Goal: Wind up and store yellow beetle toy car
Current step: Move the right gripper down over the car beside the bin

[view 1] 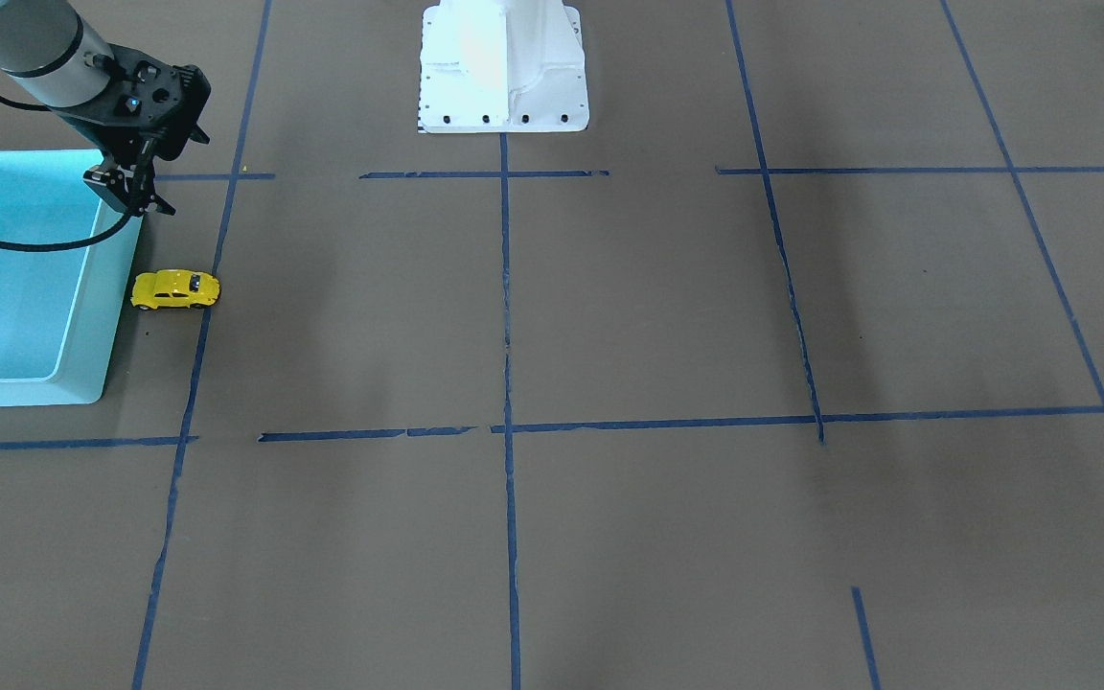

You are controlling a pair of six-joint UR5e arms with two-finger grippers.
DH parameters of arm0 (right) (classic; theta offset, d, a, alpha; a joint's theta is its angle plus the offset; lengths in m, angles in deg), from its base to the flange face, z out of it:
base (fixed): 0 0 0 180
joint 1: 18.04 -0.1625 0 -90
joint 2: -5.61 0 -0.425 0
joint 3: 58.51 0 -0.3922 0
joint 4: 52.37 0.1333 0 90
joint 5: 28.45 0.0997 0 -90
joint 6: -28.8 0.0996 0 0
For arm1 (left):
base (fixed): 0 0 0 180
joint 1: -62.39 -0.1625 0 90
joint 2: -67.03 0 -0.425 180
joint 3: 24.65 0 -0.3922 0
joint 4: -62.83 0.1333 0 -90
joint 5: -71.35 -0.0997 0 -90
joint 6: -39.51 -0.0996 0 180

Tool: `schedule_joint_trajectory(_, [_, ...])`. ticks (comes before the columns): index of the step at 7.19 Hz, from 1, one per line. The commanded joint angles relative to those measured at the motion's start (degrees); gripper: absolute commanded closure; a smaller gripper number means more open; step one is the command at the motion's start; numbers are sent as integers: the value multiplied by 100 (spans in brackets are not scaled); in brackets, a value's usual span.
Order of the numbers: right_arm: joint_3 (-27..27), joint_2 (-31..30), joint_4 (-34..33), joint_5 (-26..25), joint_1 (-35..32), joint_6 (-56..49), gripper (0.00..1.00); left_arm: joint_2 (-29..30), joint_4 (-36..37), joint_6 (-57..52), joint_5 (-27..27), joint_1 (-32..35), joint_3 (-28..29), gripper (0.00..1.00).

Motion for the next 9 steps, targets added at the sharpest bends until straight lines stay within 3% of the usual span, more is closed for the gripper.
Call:
schedule_joint_trajectory(1, [36,-125,-233,-1356,480,-1005,1,106,4,-6,-14,-23,55,0])
schedule_joint_trajectory(2, [27,-239,-260,-1737,630,-1192,1,107,4,-6,-14,-14,55,0])
schedule_joint_trajectory(4, [-252,-145,-593,-1750,710,-1185,1,133,4,-33,-14,-14,107,0])
schedule_joint_trajectory(6, [-884,407,-568,-1776,807,-1194,0,133,4,-42,-14,-14,143,0])
schedule_joint_trajectory(9, [-1387,655,-480,-2170,842,-1455,0,142,4,-42,-14,-5,196,0])
